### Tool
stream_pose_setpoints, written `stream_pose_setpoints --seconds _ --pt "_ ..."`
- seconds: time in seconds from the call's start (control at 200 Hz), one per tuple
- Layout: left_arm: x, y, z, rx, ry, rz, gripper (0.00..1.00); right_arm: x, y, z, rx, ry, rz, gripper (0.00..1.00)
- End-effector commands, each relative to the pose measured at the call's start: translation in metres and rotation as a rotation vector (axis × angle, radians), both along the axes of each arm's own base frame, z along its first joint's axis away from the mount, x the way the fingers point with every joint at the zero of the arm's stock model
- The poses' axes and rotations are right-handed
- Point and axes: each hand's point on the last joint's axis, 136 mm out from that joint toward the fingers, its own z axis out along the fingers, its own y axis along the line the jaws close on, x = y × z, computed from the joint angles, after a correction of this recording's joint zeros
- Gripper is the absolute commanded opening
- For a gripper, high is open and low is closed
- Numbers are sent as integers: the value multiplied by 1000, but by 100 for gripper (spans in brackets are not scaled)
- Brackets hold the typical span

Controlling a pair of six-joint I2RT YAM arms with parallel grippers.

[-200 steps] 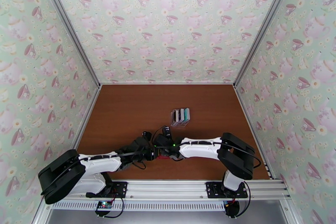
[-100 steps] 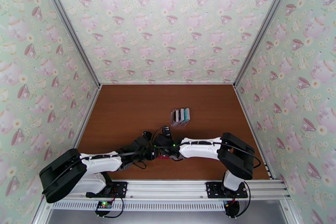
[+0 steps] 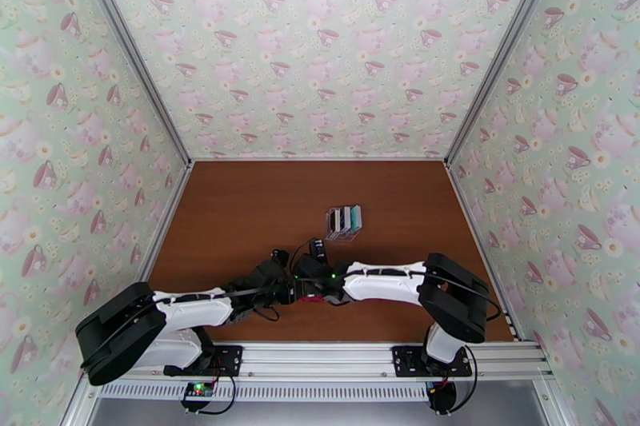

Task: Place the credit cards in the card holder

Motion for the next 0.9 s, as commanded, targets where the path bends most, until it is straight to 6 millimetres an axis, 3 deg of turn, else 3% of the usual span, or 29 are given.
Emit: stream_pose_setpoints --seconds 0.0,0.671,0.892 --pt "-16 12 -27 77 90 1 31 -4 -10 -5 -10 29 -1 0" --pt "-17 17 -47 185 161 8 35 5 3 15 318 58 38 0" --pt "-18 16 -58 236 210 -2 34 4 8 13 383 82 54 0"
